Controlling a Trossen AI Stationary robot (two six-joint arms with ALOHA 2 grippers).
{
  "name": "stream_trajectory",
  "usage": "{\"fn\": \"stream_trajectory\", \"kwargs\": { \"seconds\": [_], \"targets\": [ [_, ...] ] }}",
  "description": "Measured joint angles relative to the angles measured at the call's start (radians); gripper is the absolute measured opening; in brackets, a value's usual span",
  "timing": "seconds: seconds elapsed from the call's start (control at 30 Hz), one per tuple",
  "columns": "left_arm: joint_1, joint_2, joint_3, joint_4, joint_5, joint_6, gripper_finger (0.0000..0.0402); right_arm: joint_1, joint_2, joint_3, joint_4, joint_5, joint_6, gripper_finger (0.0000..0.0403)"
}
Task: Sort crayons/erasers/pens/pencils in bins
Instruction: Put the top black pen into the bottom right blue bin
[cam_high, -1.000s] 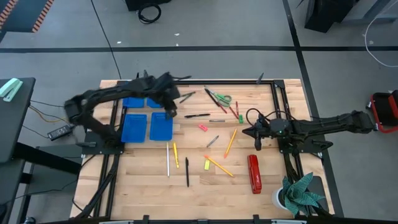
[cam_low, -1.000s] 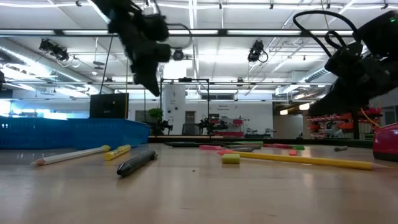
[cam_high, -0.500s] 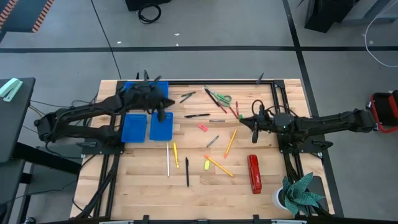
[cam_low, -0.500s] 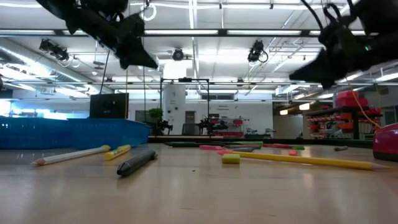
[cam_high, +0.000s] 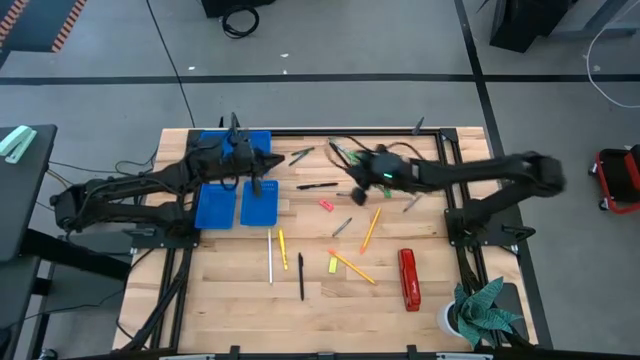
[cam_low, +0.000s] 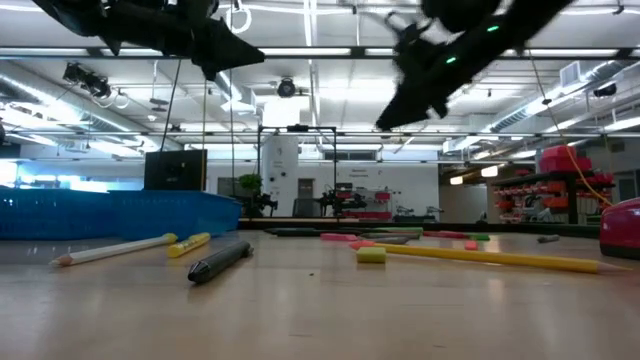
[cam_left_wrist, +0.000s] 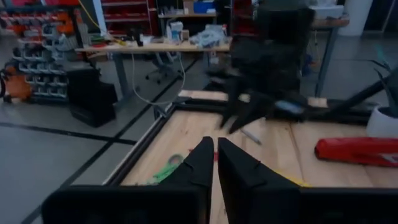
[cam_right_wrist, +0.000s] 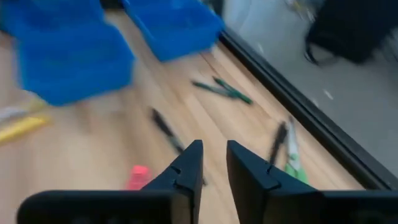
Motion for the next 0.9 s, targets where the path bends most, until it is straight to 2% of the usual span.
{"fn": "stream_trajectory", "kwargs": {
  "seconds": [0.2, 0.3, 0.4, 0.53, 0.63, 0.77, 0.9],
  "targets": [
    [-0.023, -0.014, 0.0, 0.021, 0.015, 0.108, 0.0033, -0.172, 0.315, 0.316, -0.338, -0.011, -0.015, 0.0085],
    [-0.017, -0.04, 0.0, 0.039, 0.015, 0.139, 0.002, -0.261, 0.421, 0.452, -0.455, -0.096, -0.014, 0.0082],
    [-0.014, -0.085, 0.0, -0.069, 0.032, 0.142, 0.0009, -0.317, 0.509, 0.565, -0.526, -0.167, -0.012, 0.0079],
    [-0.015, -0.162, 0.0, -0.11, 0.041, 0.176, 0.0009, -0.321, 0.616, 0.685, -0.6, -0.18, -0.052, 0.0076],
    [-0.015, -0.232, 0.0, -0.117, 0.088, 0.161, 0.0021, -0.305, 0.685, 0.75, -0.653, -0.181, -0.053, 0.0076],
    [-0.016, -0.311, 0.0, -0.159, 0.15, 0.143, 0.0034, -0.297, 0.753, 0.802, -0.732, -0.174, -0.029, 0.0077],
    [-0.015, -0.345, 0.0, -0.192, 0.157, 0.143, 0.0032, -0.308, 0.772, 0.805, -0.76, -0.153, 0.012, 0.0077]
  ]
}}
